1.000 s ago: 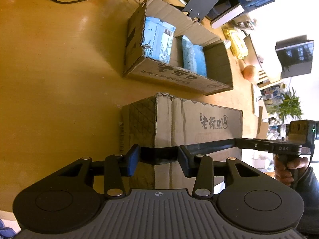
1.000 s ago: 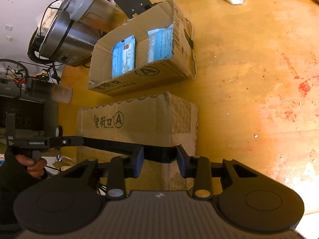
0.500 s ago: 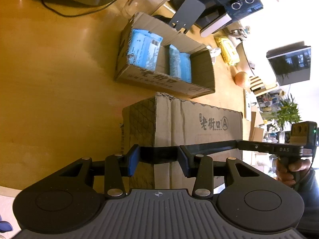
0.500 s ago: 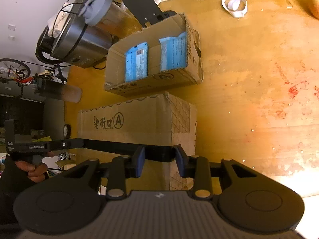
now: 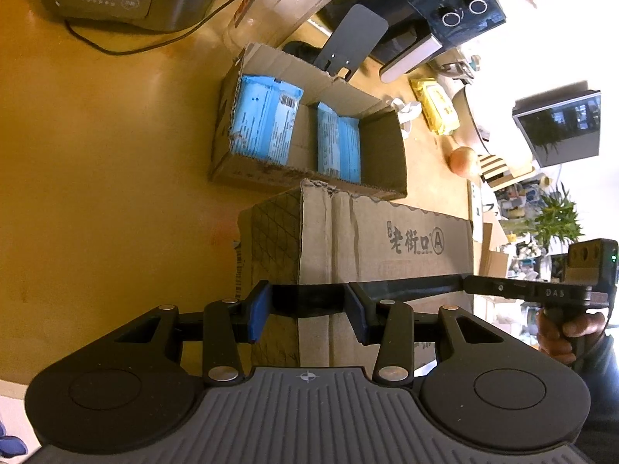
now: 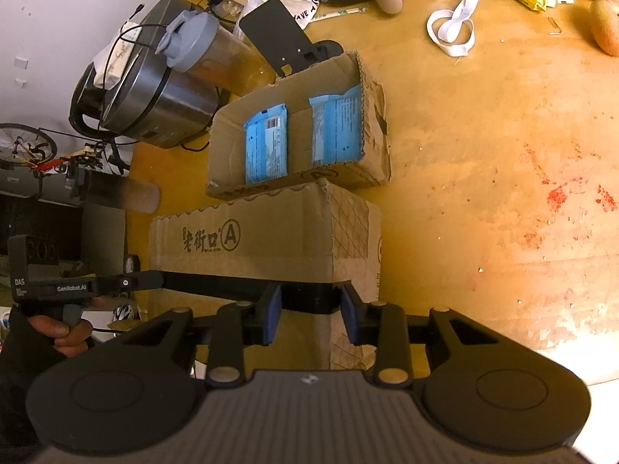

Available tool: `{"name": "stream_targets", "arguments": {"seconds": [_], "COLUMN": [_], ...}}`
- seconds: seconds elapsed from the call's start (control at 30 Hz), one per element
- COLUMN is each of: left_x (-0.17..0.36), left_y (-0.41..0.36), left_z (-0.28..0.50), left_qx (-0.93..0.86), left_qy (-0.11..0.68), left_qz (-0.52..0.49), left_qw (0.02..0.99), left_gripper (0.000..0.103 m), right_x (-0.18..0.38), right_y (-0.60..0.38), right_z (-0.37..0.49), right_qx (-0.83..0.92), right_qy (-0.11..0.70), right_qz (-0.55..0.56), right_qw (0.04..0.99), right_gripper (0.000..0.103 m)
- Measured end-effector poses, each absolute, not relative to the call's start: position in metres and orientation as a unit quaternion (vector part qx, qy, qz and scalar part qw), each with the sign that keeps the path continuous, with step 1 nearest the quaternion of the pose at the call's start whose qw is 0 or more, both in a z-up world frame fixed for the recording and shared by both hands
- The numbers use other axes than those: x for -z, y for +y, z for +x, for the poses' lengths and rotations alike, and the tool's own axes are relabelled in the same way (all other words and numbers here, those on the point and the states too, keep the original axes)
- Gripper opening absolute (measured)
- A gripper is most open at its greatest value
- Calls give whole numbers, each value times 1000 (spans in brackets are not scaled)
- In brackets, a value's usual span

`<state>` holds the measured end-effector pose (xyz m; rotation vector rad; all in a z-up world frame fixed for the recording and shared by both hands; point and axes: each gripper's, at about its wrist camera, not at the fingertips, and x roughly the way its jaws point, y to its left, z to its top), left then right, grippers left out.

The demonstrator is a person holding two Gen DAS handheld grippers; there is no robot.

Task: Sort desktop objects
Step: 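Lift the taped box with both grippers and set it onto the open box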

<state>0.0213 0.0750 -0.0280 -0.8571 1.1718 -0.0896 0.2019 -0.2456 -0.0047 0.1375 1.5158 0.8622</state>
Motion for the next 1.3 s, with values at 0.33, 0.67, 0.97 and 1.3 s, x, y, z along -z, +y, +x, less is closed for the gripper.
{"name": "stream_targets", "arguments": {"seconds": [0.33, 0.67, 0.97, 1.3], "left_x": [18, 12, 12, 9], "left_y": [88, 103, 119, 137], "left_z": [47, 72, 93, 120], "left_qx": [41, 39, 35, 29], "left_qy": [529, 533, 529, 521], "left_qz": [-386, -372, -375, -374], "left_qw": [754, 758, 760, 767], "left_gripper": [40, 40, 40, 40], "right_x": [-5, -12, -11, -12], "right_y": [-232, -208, -192, -173], "right_z": [224, 250, 272, 297], "right_qx": [-372, -378, -378, -376], "right_qy": [660, 652, 650, 645], "right_qz": [68, 61, 61, 65], "right_qw": [649, 654, 656, 662], "right_gripper": [28, 28, 28, 28]}}
